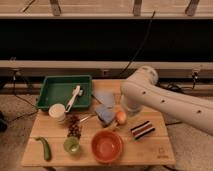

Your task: Place pepper in red bowl

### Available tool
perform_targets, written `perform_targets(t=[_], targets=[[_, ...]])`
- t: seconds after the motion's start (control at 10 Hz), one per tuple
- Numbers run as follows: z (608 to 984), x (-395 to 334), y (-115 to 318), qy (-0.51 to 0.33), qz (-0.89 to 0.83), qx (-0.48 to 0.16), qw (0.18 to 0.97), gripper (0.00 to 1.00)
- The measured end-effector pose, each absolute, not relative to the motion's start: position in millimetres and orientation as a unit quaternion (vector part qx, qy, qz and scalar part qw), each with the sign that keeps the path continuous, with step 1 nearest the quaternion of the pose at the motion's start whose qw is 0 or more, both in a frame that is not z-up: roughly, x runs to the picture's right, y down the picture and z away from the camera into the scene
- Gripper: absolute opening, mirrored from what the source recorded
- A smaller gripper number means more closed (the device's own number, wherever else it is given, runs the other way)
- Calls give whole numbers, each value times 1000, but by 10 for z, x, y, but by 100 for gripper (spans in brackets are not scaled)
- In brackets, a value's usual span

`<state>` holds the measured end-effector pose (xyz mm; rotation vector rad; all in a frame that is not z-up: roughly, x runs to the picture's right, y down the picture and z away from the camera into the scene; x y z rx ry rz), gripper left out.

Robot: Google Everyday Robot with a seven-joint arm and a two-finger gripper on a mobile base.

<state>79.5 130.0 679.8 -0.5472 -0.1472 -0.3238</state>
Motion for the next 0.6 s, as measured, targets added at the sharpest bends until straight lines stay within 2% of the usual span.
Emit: perform_targets(t=[0.6], targets=[[6781,-651,1453,-154,-321,-254,899,65]])
